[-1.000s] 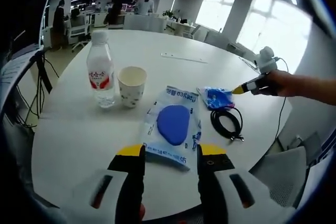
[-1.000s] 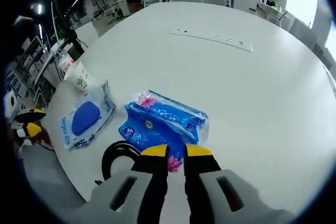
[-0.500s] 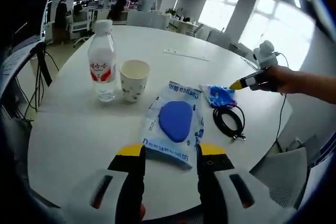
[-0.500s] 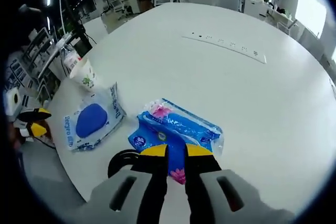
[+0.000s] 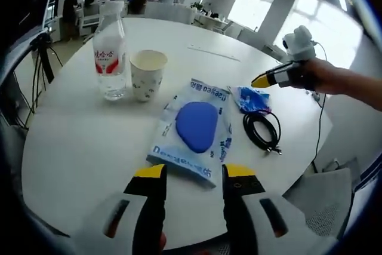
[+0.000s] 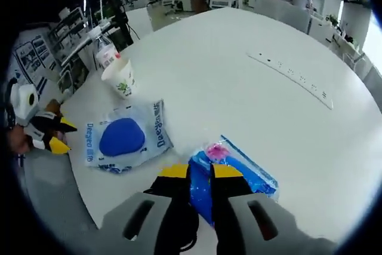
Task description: Arrange the tabletop items into an orderly group along one side of the table until the central work area is clear of visible clutter.
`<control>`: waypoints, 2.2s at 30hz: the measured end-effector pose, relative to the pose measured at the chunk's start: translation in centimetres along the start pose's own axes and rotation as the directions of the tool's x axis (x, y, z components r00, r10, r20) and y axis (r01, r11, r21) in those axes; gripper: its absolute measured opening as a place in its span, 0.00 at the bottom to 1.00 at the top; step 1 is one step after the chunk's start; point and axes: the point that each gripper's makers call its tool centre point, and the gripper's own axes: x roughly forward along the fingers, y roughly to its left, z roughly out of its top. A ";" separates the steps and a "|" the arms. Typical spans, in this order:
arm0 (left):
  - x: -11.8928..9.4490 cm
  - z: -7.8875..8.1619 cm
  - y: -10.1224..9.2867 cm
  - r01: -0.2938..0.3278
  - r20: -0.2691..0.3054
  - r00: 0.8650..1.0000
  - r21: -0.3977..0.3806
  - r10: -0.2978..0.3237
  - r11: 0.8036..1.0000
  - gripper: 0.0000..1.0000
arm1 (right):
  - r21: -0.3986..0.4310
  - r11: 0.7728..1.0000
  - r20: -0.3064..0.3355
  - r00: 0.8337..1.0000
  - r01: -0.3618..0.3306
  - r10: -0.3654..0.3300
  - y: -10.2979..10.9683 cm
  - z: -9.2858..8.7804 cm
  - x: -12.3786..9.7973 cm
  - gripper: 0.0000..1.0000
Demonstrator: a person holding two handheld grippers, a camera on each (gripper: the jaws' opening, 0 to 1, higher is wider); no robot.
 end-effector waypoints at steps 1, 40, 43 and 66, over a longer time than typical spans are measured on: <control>0.1 -0.1 0.0 -0.001 -0.002 1.000 -0.001 0.001 1.000 0.36 | -0.007 1.000 0.000 1.000 -0.004 0.004 0.1 0.1 0.1 0.11; 4.4 -2.5 -1.0 -0.010 -0.167 0.986 -0.019 0.007 1.000 0.14 | -0.192 0.968 -0.128 0.982 -0.164 0.141 4.5 0.7 5.8 0.10; 4.2 -2.8 -1.1 -0.010 -0.183 0.983 -0.003 0.009 1.000 0.09 | -0.203 0.965 -0.126 0.982 -0.165 0.141 4.8 0.6 5.4 0.07; 3.3 -2.7 -1.1 0.001 -0.171 0.985 0.007 0.000 1.000 0.00 | -0.099 0.984 -0.037 0.989 -0.146 0.143 6.9 -1.6 1.5 0.00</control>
